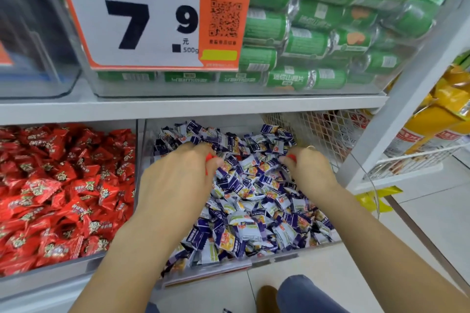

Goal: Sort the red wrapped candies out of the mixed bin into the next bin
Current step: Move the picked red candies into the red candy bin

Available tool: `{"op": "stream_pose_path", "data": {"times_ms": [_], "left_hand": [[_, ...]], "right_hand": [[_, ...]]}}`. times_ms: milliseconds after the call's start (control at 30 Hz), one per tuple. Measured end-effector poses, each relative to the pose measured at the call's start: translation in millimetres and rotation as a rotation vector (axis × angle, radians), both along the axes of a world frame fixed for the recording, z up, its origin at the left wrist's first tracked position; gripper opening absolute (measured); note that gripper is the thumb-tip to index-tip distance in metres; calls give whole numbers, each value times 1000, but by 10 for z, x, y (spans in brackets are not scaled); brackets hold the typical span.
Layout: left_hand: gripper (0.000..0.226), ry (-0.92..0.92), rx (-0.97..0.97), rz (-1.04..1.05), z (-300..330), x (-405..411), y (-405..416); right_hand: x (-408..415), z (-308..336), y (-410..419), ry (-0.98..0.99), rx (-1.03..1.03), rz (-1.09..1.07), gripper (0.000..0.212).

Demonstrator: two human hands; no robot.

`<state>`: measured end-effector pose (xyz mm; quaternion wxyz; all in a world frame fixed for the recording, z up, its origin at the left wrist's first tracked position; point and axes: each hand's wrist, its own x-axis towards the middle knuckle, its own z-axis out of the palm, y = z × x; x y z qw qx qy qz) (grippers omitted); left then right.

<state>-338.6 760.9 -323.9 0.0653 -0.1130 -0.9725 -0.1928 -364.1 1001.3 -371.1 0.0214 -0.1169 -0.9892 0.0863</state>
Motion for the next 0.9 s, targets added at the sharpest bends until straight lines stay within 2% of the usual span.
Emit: {"op": "stream_pose_path", "data": {"times_ms": [67,133,367,500,533,633,733,800,900], "left_hand": [[32,2,13,0,3,4,17],[30,-1,13,-27,-1,17,58],[29,-37,-34,-94,-32,19,77],[28,-38,-56,-94,-45,-23,54],[28,-36,-56,-94,-47,-26,54],[28,-24,-37,-98,-44,-31,42],[28,-27,-17,-102,-33,-23,40],[29,-39,-19,-100,-22,-12,52],[32,-51,-13,-96,-6,11,84]], "right_hand": [[-14,119,-107,96,-51,6,32],[-96,160,-220,100,-25,54,34],[-326,-95,-325,-215,-68,89,29],[-190,-107,-463,-257,-354,285,32],[-121,-82,-500,-263,-373,342,30],[26,57,-465,-383,-308,456,22],[79,261,-252,-547,-282,452,18],[77,405,-130,-511,-315,376,13],[-19,448,-102,-310,-289,244,12]]}}
